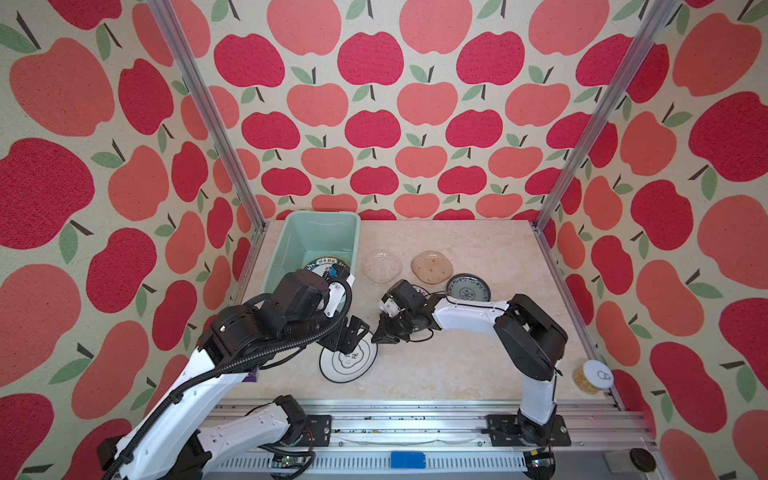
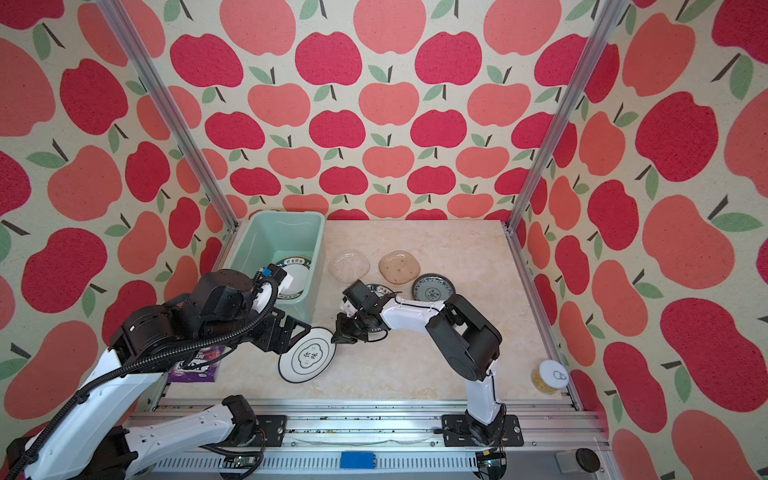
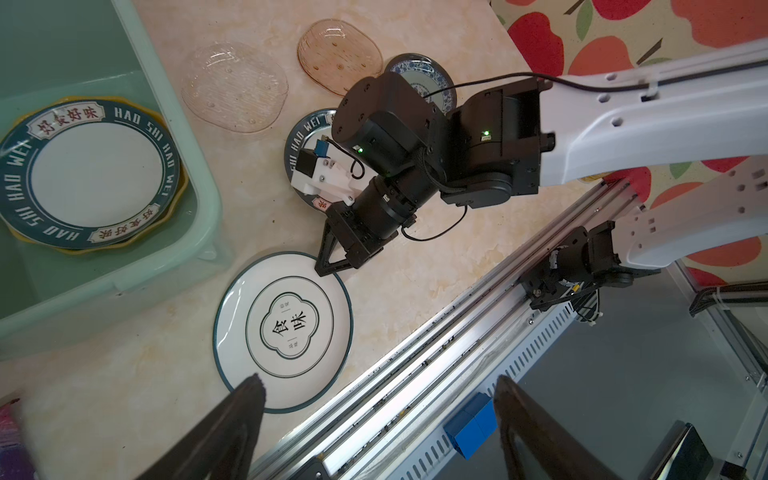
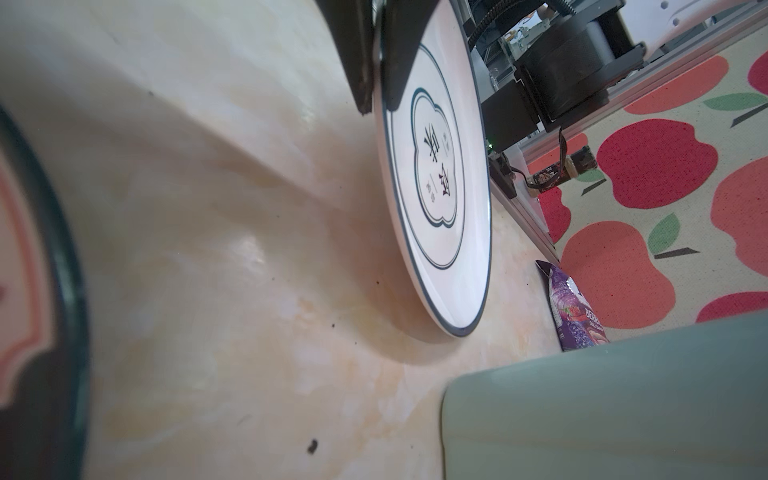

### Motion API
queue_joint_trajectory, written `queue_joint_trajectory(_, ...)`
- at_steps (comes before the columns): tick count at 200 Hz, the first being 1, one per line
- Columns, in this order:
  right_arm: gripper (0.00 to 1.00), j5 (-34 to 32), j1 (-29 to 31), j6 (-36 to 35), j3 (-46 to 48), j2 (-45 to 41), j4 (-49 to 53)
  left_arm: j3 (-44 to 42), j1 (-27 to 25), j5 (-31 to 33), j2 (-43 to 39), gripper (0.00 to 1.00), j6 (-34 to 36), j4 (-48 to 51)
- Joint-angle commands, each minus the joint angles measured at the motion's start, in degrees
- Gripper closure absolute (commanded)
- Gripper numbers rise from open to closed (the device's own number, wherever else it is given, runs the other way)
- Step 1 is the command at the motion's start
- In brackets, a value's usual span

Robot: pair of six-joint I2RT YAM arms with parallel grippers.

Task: Place the plates into the plastic bin on the countertop
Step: 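Tilt the cloud-motif plate upright with the right gripper while the left approaches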

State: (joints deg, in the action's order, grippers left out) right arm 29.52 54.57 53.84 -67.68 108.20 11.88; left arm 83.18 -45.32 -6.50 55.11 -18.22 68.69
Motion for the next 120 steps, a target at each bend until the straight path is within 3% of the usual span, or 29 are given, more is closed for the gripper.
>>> queue_joint_trajectory(1,1.0,-1.92,-0.92,-5.43,-0.82,-5.71,7.8,-0.69,1.8,-2.93,-0.18,0.11,-0.8,-3.1)
queue_joint_trajectory(73,1.0,-6.55,-11.58,-11.29,3.77,-27.8,17.05,-1.24,11.32,-14.04,1.0,0.13,-5.74,-9.12)
queue_joint_trajectory(120,1.0,-5.36,-19.43,-14.04,2.61,-38.62,21.76,-3.23,23.01,-26.42,2.01,0.16,-13.98,-16.8)
